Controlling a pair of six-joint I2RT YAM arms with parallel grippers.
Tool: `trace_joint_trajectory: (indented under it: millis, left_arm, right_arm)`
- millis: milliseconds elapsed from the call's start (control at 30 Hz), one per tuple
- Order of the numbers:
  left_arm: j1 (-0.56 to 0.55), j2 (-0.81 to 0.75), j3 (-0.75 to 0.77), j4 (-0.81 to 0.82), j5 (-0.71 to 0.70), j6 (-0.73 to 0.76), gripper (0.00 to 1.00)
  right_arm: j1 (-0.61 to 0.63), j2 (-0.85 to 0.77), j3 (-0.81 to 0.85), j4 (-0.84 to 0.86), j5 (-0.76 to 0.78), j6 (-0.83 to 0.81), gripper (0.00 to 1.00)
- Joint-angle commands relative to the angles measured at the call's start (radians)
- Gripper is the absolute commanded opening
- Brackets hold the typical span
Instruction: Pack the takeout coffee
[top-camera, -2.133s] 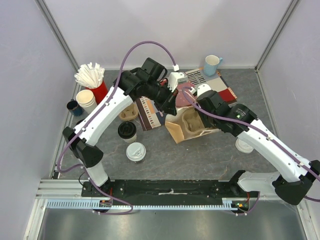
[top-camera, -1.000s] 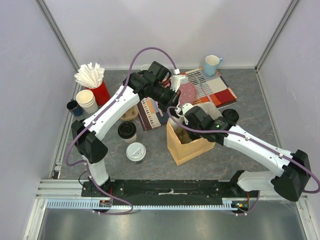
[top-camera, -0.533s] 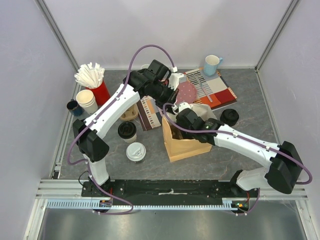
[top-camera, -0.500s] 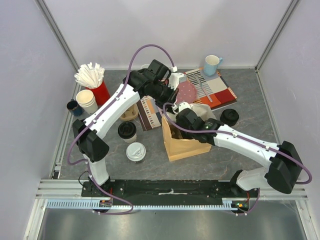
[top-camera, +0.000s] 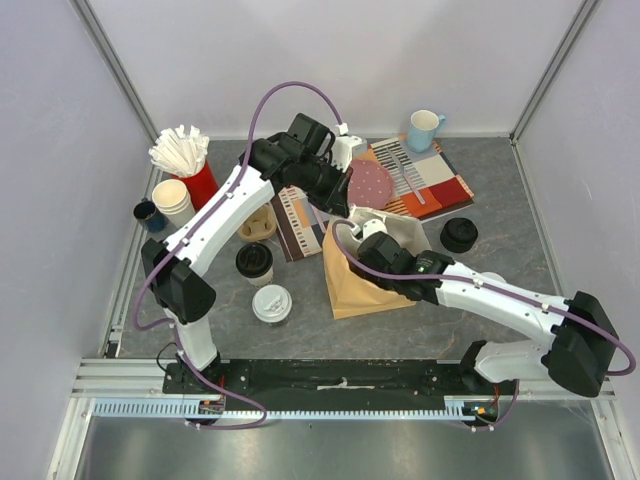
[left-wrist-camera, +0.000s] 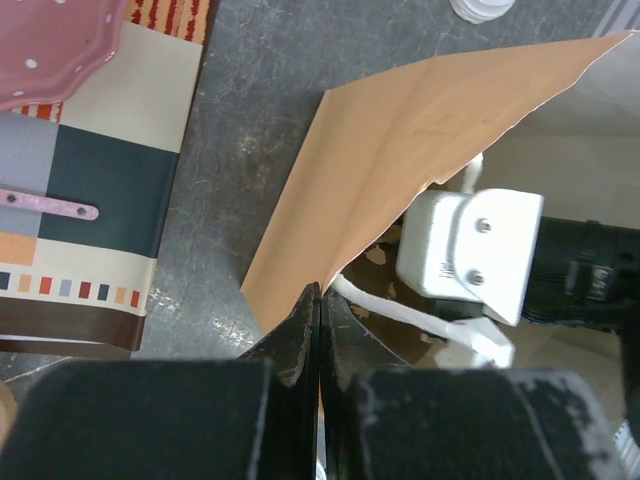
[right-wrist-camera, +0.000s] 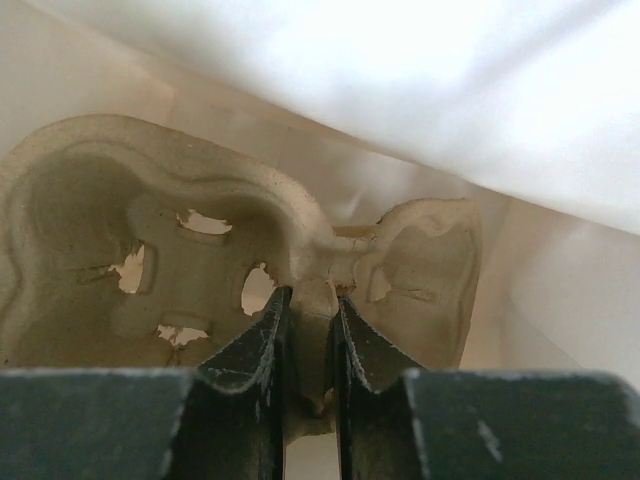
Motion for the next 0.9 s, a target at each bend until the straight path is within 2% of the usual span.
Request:
trace_joint_trajectory:
  millis: [0, 167, 267, 400, 500, 600, 700, 767, 800, 833, 867]
  left_arm:
    - [0.020, -0.073, -0.005, 0.105, 0.065, 0.054, 0.02]
    - [0.020, -0.100, -0.048, 0.119, 0.076, 0.050, 0.02]
    - [0.022, -0.123, -0.091, 0.119, 0.077, 0.074, 0.02]
    - [0.023, -0.135, -0.112, 0.116, 0.137, 0.079, 0.02]
    - [0.022, -0.140, -0.111, 0.114, 0.137, 0.080, 0.02]
    - [0.022, -0.148, -0.117, 0.108, 0.137, 0.093, 0.02]
    - [0.022, -0.155, -0.129, 0.108, 0.131, 0.106, 0.02]
    - [0.022, -0.157, -0.126, 0.108, 0.131, 0.111, 0.02]
    - [0.022, -0.154, -0.126, 0.107, 0.131, 0.116, 0.02]
    - [0.022, -0.154, -0.126, 0.104, 0.131, 0.122, 0.02]
    - [0.022, -0.151, -0.129, 0.102, 0.129, 0.125, 0.02]
  right_arm:
    - [0.014, 0.065, -0.005, -0.034, -0.055, -0.001, 0.00]
    - [0.014, 0.140, 0.047, -0.042, -0.042, 0.002, 0.00]
    - [0.009, 0.120, 0.027, -0.057, -0.028, 0.034, 0.00]
    - [-0.009, 0.195, 0.022, -0.056, -0.029, 0.068, 0.00]
    - [-0.025, 0.234, 0.010, -0.033, -0.083, 0.106, 0.00]
    - [-0.031, 0.234, -0.002, -0.037, -0.069, 0.140, 0.02]
    - [-0.036, 0.206, -0.015, -0.039, -0.068, 0.160, 0.14]
    - [-0.039, 0.198, -0.009, -0.047, -0.068, 0.164, 0.28]
    - [-0.039, 0.198, -0.002, -0.051, -0.068, 0.166, 0.36]
    - [-0.039, 0.198, 0.005, -0.057, -0.071, 0.158, 0.57]
    - [-0.037, 0.195, 0.022, -0.071, -0.071, 0.160, 0.67]
